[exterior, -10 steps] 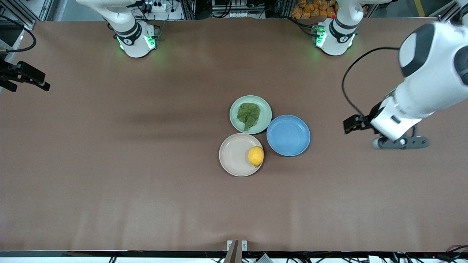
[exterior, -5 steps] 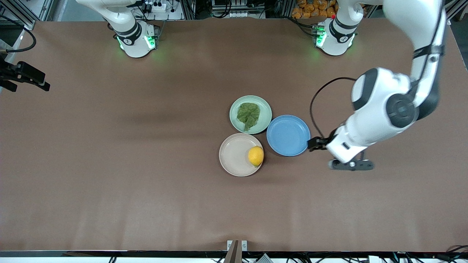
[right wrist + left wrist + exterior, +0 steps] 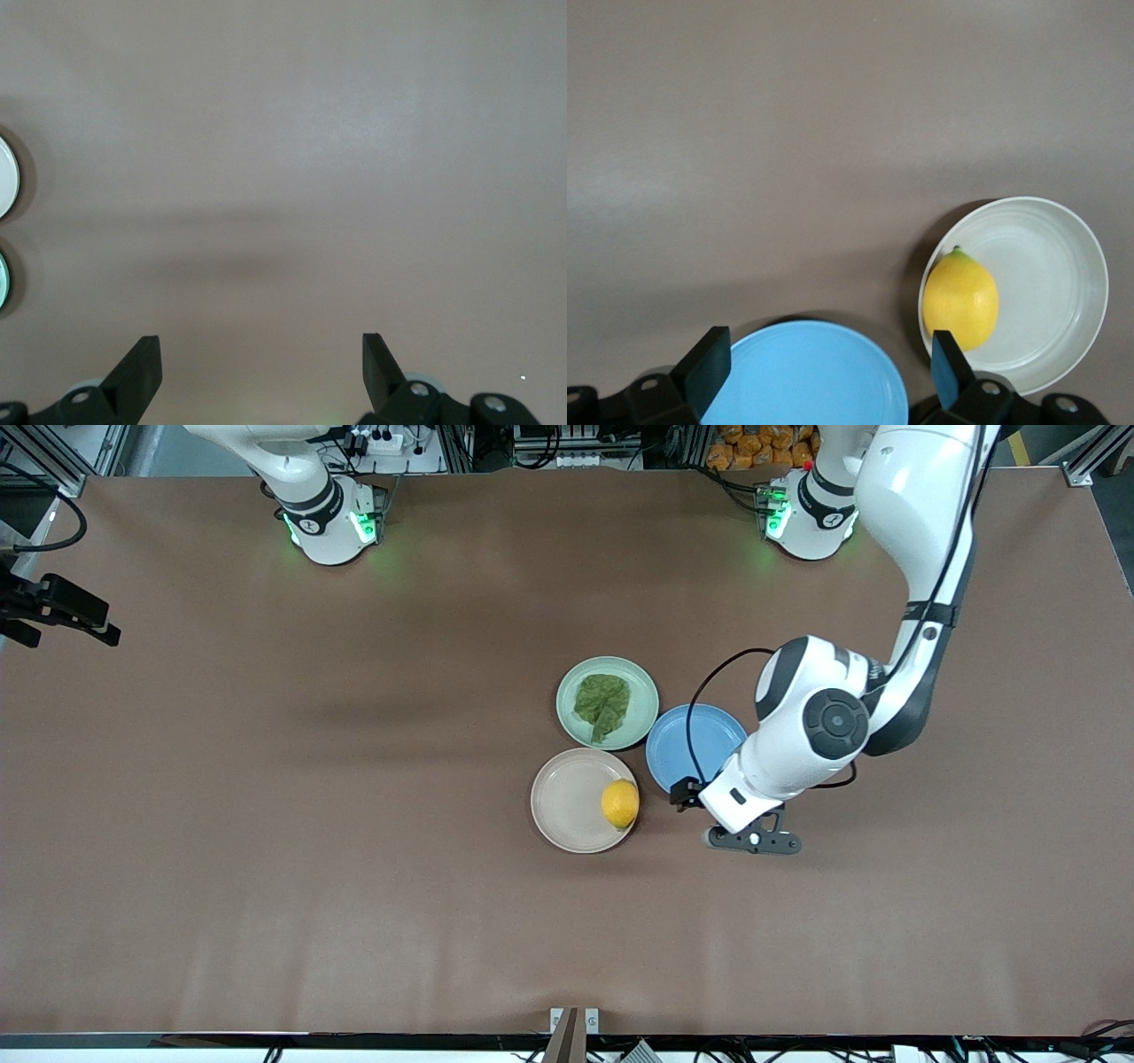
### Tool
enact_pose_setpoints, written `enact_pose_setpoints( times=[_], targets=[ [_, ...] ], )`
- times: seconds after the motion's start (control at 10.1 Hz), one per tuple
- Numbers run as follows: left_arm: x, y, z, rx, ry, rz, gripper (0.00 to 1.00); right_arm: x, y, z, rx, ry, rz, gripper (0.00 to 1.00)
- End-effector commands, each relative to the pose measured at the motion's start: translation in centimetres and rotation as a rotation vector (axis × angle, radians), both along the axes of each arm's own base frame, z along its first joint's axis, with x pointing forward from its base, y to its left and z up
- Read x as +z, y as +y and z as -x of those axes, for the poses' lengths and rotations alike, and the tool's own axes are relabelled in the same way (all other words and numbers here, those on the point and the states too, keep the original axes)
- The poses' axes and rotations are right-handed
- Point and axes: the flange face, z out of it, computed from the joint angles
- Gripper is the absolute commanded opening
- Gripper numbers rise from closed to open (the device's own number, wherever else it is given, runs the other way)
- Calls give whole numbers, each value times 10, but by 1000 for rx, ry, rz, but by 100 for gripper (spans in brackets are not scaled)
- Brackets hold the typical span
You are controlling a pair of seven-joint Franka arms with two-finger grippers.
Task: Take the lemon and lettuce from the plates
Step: 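Move the left gripper toward the yellow lemon on the cream plate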
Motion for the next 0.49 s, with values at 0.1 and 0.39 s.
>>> enact_pose_setpoints(
  times=[0.1, 0.39],
  targets=[
    [-29, -47, 2, 23, -28, 39, 100, 3, -3, 5, 7, -4, 0, 100],
    [-62, -77, 15, 2, -42, 49, 100, 3, -3, 5, 7, -2, 0, 100]
  ],
)
